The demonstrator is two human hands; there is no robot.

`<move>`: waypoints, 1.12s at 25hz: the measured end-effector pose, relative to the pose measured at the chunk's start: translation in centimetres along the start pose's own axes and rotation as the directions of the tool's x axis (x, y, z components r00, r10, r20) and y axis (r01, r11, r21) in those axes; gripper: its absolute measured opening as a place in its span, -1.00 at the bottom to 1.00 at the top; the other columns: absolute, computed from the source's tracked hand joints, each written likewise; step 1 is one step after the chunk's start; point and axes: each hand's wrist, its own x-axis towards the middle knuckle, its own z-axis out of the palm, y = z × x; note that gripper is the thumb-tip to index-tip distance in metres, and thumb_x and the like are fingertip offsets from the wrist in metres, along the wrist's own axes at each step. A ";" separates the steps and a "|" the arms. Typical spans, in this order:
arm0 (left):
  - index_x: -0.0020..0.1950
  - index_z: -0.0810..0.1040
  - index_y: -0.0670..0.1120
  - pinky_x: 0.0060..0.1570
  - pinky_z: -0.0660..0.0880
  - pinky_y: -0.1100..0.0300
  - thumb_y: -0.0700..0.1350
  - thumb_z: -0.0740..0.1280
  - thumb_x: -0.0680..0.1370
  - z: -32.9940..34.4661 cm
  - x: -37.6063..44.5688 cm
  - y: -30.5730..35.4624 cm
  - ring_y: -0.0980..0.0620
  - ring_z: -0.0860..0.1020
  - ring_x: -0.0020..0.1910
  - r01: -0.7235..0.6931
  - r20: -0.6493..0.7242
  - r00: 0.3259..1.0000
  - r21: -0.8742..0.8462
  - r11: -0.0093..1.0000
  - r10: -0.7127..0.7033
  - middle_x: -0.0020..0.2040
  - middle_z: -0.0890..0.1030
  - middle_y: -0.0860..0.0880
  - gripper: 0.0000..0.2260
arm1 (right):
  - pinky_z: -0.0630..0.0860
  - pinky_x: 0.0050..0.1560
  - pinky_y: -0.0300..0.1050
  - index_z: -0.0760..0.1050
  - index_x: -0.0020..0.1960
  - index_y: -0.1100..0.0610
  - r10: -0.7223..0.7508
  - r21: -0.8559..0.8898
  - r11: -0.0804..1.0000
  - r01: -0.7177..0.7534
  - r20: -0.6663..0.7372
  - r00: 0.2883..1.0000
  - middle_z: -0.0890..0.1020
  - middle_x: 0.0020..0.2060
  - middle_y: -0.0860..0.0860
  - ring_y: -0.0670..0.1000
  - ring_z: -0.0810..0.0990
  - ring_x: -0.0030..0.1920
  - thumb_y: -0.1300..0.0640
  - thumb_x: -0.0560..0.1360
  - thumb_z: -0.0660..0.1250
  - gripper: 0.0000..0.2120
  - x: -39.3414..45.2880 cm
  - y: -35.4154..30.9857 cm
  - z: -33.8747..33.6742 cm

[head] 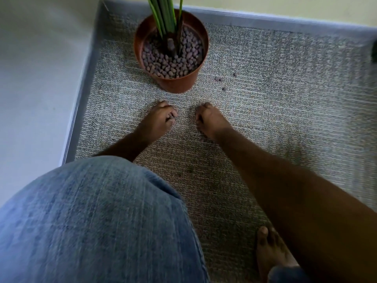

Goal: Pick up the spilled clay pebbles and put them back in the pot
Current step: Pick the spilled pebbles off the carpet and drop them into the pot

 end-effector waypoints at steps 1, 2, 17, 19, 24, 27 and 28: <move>0.04 0.66 -0.21 0.02 0.48 0.22 -0.34 0.43 0.49 0.0 -0.1 0.0 0.06 0.51 -0.14 -0.002 0.002 1.000 -0.001 1.000 0.002 0.05 0.56 -0.15 -0.85 | 0.54 0.13 0.01 0.51 0.12 0.21 -0.015 -0.018 1.000 0.015 0.006 1.000 0.50 0.11 0.19 0.20 0.54 0.11 0.22 0.56 0.25 -0.83 -0.5 0.2 0.1; 0.04 0.67 -0.22 0.01 0.47 0.23 -0.35 0.41 0.49 -0.1 -0.2 -0.1 0.06 0.52 -0.14 -0.009 -0.001 1.000 -0.002 1.000 0.009 0.05 0.57 -0.15 -0.85 | 0.54 0.13 0.02 0.50 0.16 0.22 -0.024 -0.021 0.999 0.025 0.005 1.000 0.50 0.12 0.20 0.20 0.55 0.11 0.20 0.58 0.24 -0.81 -1.1 0.3 0.3; 0.04 0.65 -0.06 -0.08 0.49 0.41 -0.30 0.43 0.51 -0.4 -0.7 -0.5 0.18 0.54 -0.13 -0.011 0.033 0.999 -0.047 0.999 0.013 -0.01 0.51 0.08 -0.81 | 0.58 -0.05 -0.05 0.56 -0.11 0.16 0.061 0.159 0.985 -0.064 0.027 0.998 0.52 0.05 0.07 0.07 0.58 -0.10 0.34 0.33 0.45 -0.83 -5.1 0.4 2.2; 0.04 0.65 -0.05 -0.06 0.58 0.26 -0.28 0.44 0.52 -1.0 -0.8 0.0 0.18 0.55 -0.11 -0.034 -0.010 0.999 -0.077 0.996 0.033 -0.01 0.52 0.10 -0.83 | 0.56 -0.13 -0.07 0.56 -0.16 0.19 0.124 0.298 0.947 -0.122 0.013 0.992 0.54 -0.06 0.05 0.08 0.57 -0.17 0.38 0.31 0.45 -0.83 -5.1 0.9 1.6; 0.08 0.65 -0.08 -0.05 0.57 0.38 -0.22 0.46 0.54 -3.4 -1.0 2.6 0.22 0.59 -0.06 -0.209 -0.207 0.962 -0.124 0.970 0.181 0.03 0.58 0.11 -0.86 | 0.57 -0.13 -0.31 0.57 -0.10 0.17 0.178 0.516 0.852 -0.091 -0.122 0.977 0.60 -0.20 -0.03 -0.01 0.59 -0.17 0.36 0.42 0.43 -0.87 -3.7 -0.3 -3.7; 0.11 0.64 -0.08 -0.05 0.52 0.44 -0.21 0.47 0.56 -5.2 -1.0 3.5 0.22 0.59 -0.04 -0.250 -0.351 0.918 -0.144 0.957 0.187 0.07 0.60 0.06 -0.85 | 0.67 -0.01 -0.06 0.56 -0.03 0.12 0.145 0.615 0.787 0.044 -0.253 0.957 0.62 -0.02 0.07 0.07 0.65 -0.06 0.30 0.47 0.43 -0.86 -1.4 -2.8 -8.1; 0.14 0.63 -0.05 -0.06 0.52 0.45 -0.18 0.47 0.56 -6.1 -0.7 3.7 0.23 0.60 -0.04 -0.226 -0.386 0.910 -0.161 0.961 0.150 0.09 0.61 0.06 -0.83 | 0.66 0.00 -0.06 0.57 -0.02 0.14 0.084 0.559 0.820 0.128 -0.338 0.937 0.61 0.01 0.08 0.08 0.65 -0.04 0.27 0.46 0.44 -0.87 -0.4 -3.8 -9.4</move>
